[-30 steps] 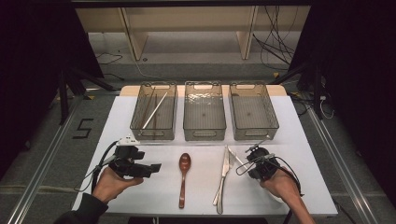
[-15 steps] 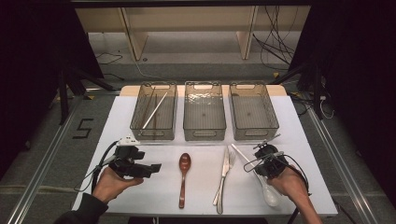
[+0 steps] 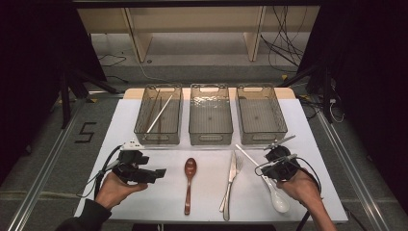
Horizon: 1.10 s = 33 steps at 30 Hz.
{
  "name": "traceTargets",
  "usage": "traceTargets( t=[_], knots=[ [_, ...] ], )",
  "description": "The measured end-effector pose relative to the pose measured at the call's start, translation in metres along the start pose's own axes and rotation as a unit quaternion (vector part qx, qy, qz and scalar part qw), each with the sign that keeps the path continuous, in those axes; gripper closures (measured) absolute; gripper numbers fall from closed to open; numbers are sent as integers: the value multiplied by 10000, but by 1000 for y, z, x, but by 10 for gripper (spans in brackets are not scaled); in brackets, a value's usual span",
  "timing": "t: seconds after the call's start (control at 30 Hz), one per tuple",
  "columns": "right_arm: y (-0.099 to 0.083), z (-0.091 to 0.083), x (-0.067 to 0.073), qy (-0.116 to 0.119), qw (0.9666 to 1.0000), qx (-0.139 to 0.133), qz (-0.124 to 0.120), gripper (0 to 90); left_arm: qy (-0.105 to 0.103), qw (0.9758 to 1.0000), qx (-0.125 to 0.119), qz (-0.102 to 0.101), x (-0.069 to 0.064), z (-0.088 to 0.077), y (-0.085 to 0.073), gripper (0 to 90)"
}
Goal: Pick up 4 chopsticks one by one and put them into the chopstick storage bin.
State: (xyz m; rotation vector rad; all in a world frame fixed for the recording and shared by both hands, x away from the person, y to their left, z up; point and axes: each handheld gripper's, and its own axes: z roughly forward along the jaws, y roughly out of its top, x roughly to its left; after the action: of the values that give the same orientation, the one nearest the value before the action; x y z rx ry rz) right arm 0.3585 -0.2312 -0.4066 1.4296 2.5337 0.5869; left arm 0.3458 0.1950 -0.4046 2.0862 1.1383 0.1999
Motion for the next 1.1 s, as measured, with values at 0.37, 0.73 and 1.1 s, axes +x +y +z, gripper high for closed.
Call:
traceTargets(
  t=[0.37,0.73,1.1],
  knots=[
    [15,-1,33,431,9977,-106,-511,860,78,9996,160,210,-6,11,0,166],
    [30,9,67,827,9917,19,-981,860,-13,9983,229,527,-21,21,3,166],
    [37,16,95,1056,9849,93,-1370,860,-168,9930,345,1119,-43,37,7,172]
  ],
)
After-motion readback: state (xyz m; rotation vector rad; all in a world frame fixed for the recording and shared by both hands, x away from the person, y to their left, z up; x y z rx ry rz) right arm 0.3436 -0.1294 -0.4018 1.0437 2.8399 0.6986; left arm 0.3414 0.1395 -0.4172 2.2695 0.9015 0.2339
